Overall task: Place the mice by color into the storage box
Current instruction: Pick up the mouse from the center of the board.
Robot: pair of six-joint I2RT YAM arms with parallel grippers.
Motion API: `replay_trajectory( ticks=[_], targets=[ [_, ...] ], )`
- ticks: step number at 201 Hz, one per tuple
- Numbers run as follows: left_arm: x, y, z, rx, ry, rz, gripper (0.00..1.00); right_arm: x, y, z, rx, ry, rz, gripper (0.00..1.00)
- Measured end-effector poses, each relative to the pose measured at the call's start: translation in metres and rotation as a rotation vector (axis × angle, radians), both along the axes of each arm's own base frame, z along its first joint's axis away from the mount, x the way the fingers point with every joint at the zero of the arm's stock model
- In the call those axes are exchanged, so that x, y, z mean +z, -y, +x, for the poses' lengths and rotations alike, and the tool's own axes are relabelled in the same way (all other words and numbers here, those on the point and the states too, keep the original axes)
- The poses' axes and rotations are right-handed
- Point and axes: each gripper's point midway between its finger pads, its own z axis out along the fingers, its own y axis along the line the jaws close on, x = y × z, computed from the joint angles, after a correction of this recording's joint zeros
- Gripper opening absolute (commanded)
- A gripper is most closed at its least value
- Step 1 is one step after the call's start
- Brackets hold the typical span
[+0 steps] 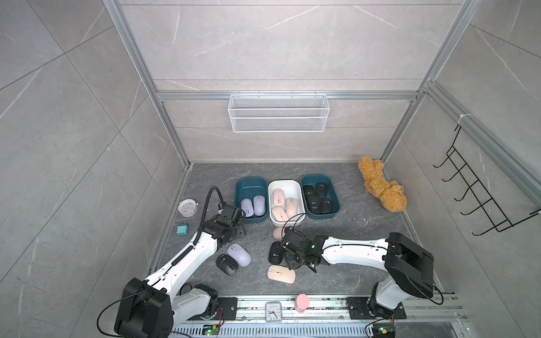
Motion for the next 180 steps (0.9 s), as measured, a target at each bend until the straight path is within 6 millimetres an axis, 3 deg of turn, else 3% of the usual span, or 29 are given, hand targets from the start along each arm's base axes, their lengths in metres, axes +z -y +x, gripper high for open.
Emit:
replay_trajectory(
  ticks=[127, 180],
  targets=[
    [0.0017, 0.0021, 0.0037, -0.004, 0.017, -0.008, 0.68, -0.0085, -0.0028, 0.0026, 0.002, -0.008, -0.100, 0.66],
    [0.0018, 0.0028, 0.0039, -0.006, 0.018, -0.011, 0.68, -0.0083, -0.0036, 0.0028, -0.014, -0.009, -0.096, 0.54]
  ],
)
